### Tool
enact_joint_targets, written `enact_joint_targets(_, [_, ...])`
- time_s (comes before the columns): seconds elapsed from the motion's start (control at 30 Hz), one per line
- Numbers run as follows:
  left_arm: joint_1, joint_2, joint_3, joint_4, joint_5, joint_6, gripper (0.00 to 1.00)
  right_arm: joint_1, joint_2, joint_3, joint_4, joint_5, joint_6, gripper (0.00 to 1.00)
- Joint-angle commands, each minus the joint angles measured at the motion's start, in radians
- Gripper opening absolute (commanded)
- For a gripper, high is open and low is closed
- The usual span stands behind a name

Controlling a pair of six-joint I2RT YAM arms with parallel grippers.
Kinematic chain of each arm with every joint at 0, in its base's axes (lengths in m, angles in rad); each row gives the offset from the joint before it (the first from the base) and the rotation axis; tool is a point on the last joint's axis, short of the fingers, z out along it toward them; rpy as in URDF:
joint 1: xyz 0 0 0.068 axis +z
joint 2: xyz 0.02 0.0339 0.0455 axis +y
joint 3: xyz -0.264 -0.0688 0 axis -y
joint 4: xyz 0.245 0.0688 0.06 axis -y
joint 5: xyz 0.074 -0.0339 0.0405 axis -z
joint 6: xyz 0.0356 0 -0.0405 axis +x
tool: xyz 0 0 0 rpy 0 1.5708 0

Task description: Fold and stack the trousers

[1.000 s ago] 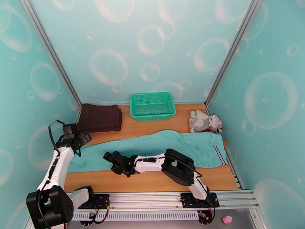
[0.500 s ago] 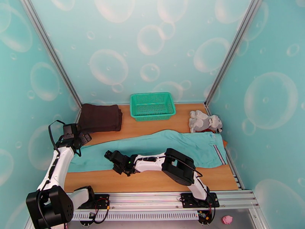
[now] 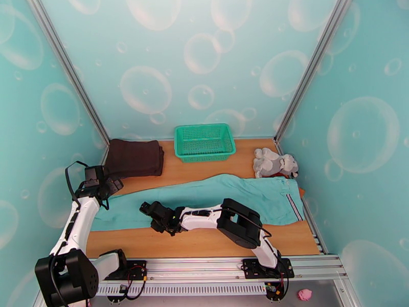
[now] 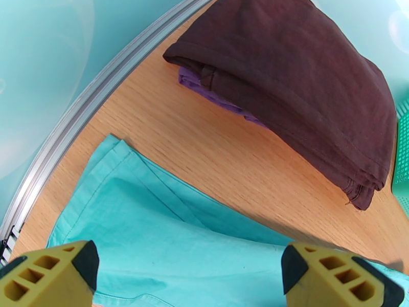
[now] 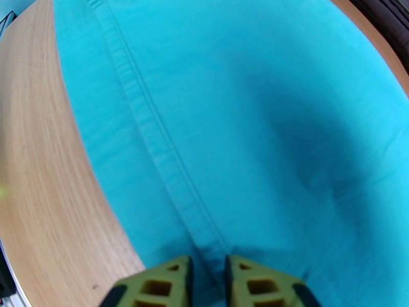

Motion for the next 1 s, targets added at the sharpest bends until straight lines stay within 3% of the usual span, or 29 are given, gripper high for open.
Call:
enact_joint_targets(0.0, [-0.007, -0.011, -0.015, 0.018, 0.014, 0.010, 0.99, -0.007, -0.007, 0.005, -0.014, -0.011, -0.001, 0.26])
enact_joint_targets(0.17, [-0.007, -0.012, -0.015, 0.018, 0.017, 0.010, 0.99, -0.005, 0.009, 0.022, -0.041, 0.001, -0.011, 0.22])
enact_joint_targets(0.43, [-0.014, -0.011, -0.015, 0.020, 0.022, 0.011, 0.99, -0.007, 0.015, 0.050, -0.059, 0.025, -0.013, 0.00])
enact_joint_targets(0.97, [-0.015, -0.019, -0.018, 0.020, 0.015, 0.010, 0.99, 0.002, -0.070, 0.026, -0.022, 0.039, -0.029, 0.00])
